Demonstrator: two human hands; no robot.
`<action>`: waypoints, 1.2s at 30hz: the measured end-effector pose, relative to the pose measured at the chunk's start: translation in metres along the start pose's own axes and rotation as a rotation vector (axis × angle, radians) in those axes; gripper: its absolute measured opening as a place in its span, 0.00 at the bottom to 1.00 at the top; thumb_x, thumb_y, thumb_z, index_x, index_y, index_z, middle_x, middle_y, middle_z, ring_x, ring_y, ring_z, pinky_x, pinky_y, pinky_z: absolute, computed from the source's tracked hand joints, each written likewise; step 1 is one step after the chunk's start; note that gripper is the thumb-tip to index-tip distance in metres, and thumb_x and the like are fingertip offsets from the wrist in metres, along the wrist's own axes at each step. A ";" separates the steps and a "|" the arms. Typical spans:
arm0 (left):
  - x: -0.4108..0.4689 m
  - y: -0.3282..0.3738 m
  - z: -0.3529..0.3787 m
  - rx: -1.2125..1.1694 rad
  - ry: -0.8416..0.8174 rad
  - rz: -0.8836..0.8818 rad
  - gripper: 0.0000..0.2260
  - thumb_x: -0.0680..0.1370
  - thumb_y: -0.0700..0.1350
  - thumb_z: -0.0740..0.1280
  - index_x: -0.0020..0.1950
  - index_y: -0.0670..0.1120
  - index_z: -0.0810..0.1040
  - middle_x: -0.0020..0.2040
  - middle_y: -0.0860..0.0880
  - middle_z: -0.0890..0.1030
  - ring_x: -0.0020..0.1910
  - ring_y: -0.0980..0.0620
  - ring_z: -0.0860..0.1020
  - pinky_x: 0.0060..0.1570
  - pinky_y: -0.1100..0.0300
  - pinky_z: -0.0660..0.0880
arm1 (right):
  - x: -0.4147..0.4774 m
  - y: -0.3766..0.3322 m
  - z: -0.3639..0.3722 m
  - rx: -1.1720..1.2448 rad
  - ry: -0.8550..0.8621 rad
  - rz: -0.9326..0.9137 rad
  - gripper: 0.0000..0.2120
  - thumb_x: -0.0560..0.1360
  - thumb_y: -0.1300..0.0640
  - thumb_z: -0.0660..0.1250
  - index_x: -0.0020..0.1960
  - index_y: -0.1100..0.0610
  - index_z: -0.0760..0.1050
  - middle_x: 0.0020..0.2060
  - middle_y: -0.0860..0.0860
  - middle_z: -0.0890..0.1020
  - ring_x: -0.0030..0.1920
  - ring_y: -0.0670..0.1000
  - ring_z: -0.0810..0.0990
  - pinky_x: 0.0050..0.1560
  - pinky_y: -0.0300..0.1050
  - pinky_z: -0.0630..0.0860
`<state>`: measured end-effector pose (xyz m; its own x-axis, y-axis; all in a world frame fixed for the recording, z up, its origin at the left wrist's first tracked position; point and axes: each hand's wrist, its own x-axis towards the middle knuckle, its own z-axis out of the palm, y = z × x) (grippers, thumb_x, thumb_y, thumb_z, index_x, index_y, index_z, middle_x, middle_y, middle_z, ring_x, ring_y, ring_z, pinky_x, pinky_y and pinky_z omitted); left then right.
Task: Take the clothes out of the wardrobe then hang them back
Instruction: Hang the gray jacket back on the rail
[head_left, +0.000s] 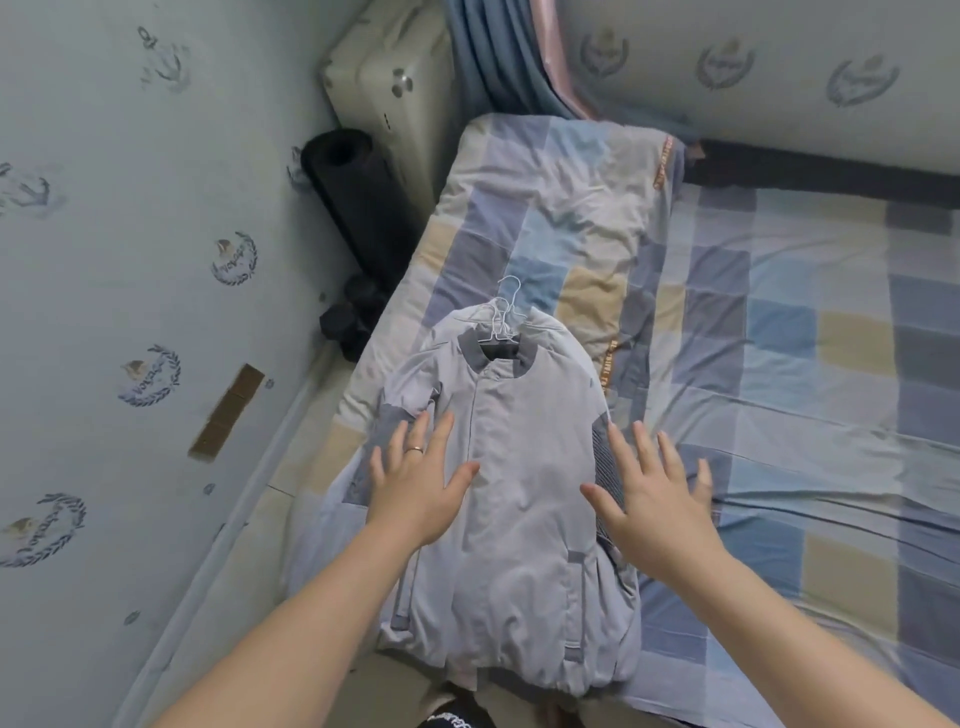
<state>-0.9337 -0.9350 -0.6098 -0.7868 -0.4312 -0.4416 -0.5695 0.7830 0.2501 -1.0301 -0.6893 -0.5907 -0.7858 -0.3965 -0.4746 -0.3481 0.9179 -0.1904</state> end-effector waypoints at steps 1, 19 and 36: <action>0.021 -0.005 0.006 -0.002 -0.018 -0.002 0.31 0.82 0.65 0.52 0.81 0.59 0.46 0.83 0.53 0.46 0.81 0.49 0.42 0.77 0.41 0.44 | 0.016 -0.002 0.004 -0.004 -0.015 0.013 0.35 0.78 0.31 0.45 0.79 0.43 0.38 0.80 0.47 0.40 0.79 0.54 0.39 0.75 0.65 0.41; 0.419 -0.106 0.153 0.133 0.075 0.123 0.31 0.80 0.55 0.63 0.80 0.49 0.57 0.79 0.49 0.60 0.77 0.45 0.57 0.75 0.46 0.54 | 0.402 -0.042 0.207 0.096 0.039 0.048 0.33 0.80 0.38 0.52 0.80 0.45 0.44 0.80 0.47 0.44 0.79 0.50 0.43 0.76 0.59 0.48; 0.426 -0.112 0.123 -0.093 0.245 0.352 0.03 0.79 0.41 0.66 0.46 0.43 0.74 0.49 0.41 0.77 0.48 0.37 0.75 0.46 0.45 0.72 | 0.439 -0.039 0.167 0.153 0.172 0.070 0.24 0.79 0.48 0.62 0.74 0.48 0.63 0.65 0.51 0.73 0.66 0.57 0.71 0.68 0.55 0.61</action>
<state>-1.1755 -1.1513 -0.9319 -0.9637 -0.2476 -0.1004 -0.2664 0.8624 0.4304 -1.2763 -0.8964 -0.9350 -0.8856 -0.3165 -0.3400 -0.2183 0.9297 -0.2968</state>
